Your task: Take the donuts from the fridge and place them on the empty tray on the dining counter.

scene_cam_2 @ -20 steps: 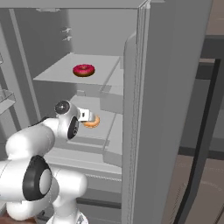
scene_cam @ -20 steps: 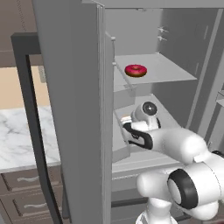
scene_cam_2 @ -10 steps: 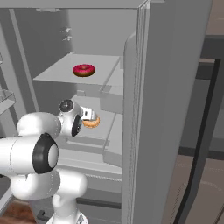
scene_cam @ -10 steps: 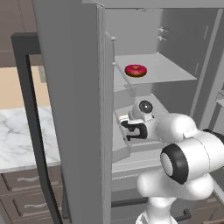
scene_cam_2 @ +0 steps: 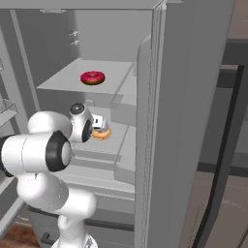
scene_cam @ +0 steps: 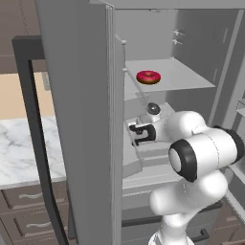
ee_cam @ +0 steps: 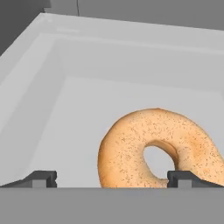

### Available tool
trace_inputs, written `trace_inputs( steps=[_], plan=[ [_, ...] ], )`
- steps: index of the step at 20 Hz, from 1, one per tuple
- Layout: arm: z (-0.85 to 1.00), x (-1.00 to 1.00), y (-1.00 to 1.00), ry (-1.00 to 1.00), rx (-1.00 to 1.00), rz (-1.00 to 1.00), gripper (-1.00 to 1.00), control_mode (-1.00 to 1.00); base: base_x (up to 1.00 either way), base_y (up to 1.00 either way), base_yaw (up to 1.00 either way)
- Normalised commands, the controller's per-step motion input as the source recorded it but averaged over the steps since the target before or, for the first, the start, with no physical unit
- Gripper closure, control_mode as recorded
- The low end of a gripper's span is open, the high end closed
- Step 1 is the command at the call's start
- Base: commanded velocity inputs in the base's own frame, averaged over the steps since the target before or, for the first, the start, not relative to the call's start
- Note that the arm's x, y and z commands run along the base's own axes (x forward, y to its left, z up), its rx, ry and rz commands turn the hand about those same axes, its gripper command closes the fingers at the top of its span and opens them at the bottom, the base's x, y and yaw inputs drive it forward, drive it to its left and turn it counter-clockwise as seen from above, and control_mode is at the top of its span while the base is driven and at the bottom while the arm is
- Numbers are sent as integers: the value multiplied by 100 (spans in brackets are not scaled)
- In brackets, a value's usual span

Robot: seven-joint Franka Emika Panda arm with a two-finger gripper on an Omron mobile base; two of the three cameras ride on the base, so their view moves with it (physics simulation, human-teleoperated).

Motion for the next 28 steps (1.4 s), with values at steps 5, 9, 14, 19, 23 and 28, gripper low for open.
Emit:
trace_inputs(
  steps=[5, 9, 14, 19, 23, 28],
  plan=[
    [-18, 14, 11, 3, 0, 0, -100, -100, 0, 0, 0],
    [-49, 11, 2, 0, 0, 0, -100, -100, 0, 0, 0],
    [-68, 21, 0, 0, 0, 1, -100, -100, 0, 0, 0],
    [-34, 2, 0, 0, 0, 0, 100, -100, 0, 0, 0],
    [-1, -3, 0, 0, 0, 0, 100, -100, 0, 0, 0],
    [1, -50, -28, -11, 0, 0, 100, -100, 0, 0, 0]
  ],
)
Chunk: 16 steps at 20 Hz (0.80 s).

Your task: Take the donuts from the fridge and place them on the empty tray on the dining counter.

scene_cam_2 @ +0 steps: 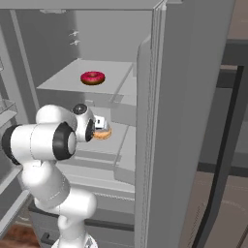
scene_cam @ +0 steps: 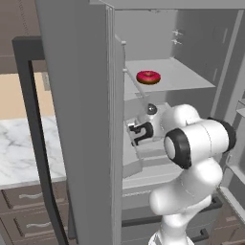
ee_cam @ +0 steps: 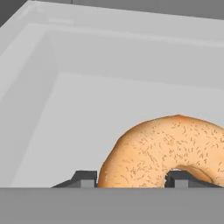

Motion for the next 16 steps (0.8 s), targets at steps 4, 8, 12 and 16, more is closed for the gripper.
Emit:
trace_inputs(
  steps=[4, 8, 12, 16],
  plan=[
    [70, -96, -62, -27, 0, 1, 100, -100, 0, 0, 0],
    [100, -97, -33, -21, 0, 7, 100, -100, 0, 0, 0],
    [100, -99, -19, -19, -4, 7, 100, -100, 0, 0, 0],
    [100, -99, -28, 2, -3, 4, 100, -100, 0, 0, 0]
  ],
)
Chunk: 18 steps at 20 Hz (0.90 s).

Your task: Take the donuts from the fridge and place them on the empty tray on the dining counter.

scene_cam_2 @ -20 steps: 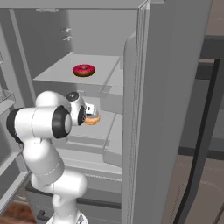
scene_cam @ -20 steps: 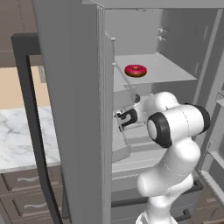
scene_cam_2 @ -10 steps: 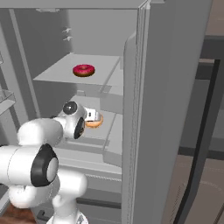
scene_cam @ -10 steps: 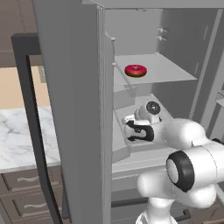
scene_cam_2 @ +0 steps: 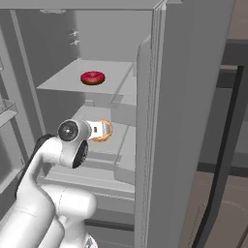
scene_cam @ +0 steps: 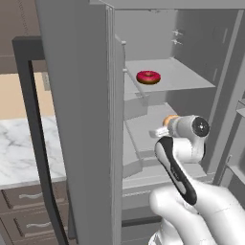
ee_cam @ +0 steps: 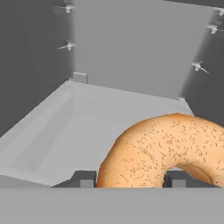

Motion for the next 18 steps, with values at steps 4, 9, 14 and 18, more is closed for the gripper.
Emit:
trace_inputs(
  steps=[4, 9, 14, 18],
  plan=[
    [100, -100, -1, 8, -11, 0, 100, -100, 0, 0, 0],
    [96, -100, -1, 10, -11, 0, 100, -100, 0, 0, 0],
    [-2, -97, -3, 0, -2, 4, 100, -100, 0, 0, 0],
    [-20, -80, -6, 0, 0, 16, 100, -100, 0, 0, 0]
  ],
)
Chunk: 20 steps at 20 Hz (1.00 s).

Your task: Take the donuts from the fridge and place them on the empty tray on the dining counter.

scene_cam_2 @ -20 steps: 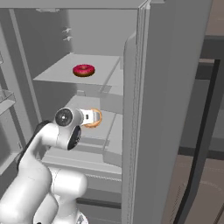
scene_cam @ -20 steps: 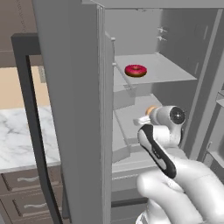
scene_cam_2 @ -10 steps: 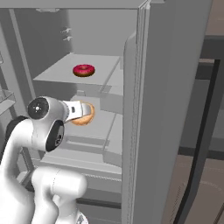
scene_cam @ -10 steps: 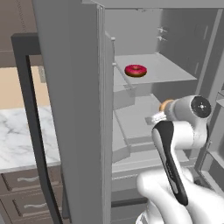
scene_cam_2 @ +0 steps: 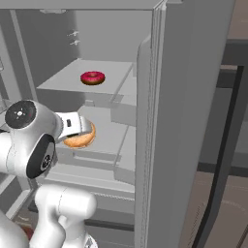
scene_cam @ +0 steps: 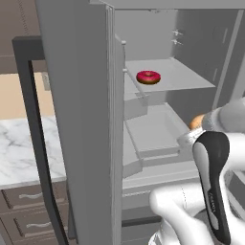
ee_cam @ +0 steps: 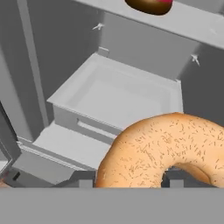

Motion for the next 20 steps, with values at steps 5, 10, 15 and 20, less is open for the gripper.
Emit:
trace_inputs(
  steps=[5, 10, 15, 20],
  plan=[
    [-3, -3, 0, 0, 0, 1, 100, 100, -7, 0, 0],
    [0, 0, 0, 0, 0, 0, 100, 100, -92, 0, 7],
    [0, 0, 0, 0, 0, 0, 100, 100, -97, 0, 20],
    [0, 0, 0, 0, 0, 0, 100, 100, -57, 0, 27]
  ],
)
